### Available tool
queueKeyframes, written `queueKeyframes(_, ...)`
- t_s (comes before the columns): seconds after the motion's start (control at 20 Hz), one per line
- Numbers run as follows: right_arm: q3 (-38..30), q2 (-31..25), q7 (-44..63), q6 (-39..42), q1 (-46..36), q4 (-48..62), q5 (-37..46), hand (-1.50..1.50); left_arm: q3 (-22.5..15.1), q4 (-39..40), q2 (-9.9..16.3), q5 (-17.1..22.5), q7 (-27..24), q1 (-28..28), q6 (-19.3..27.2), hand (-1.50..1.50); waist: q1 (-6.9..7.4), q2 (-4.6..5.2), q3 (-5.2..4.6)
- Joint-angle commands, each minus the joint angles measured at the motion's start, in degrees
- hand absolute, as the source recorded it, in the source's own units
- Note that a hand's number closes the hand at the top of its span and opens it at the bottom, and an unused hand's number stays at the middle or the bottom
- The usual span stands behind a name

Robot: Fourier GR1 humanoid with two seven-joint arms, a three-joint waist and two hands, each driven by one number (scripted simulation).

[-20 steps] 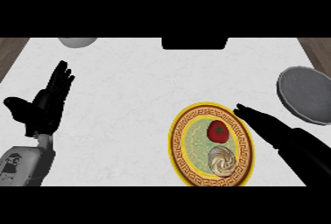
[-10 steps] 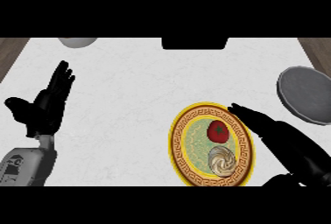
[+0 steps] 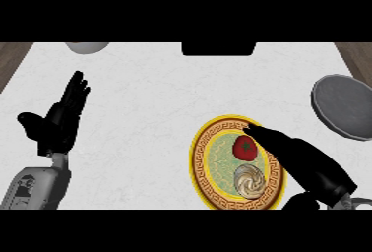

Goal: Pick the cupcake from the plate and place it in the pan

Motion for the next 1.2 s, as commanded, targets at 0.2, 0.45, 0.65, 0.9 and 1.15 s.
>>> queueKeyframes(0.2,3.8,0.3,-1.8,2.0,3.0,2.4,9.5,-1.5,2.6,-0.6,0.3,0.4,1.3,-0.6,-2.1,0.0,-0.03,-0.03,0.0)
queueKeyframes(0.45,3.5,2.6,1.0,6.0,-1.3,5.5,12.2,-1.5,1.5,2.4,-2.6,-2.3,0.5,-2.4,-0.2,0.0,-0.1,0.02,-0.01)
queueKeyframes(0.65,4.1,4.5,-1.2,4.8,-2.1,11.7,16.2,-1.5,2.2,-5.5,-0.9,-1.7,2.4,3.3,-2.4,0.0,0.25,-0.03,0.0)
queueKeyframes(0.9,6.4,9.0,-0.7,5.9,0.5,10.6,19.6,-1.5,2.7,-4.2,-2.1,-3.0,3.8,1.2,-2.6,0.0,0.03,-0.04,-0.01)
queueKeyframes(1.15,5.8,10.1,0.6,8.9,0.3,9.0,22.1,-1.5,7.2,-1.5,0.1,-0.1,1.0,0.4,-6.8,0.0,-0.04,-0.04,-0.02)
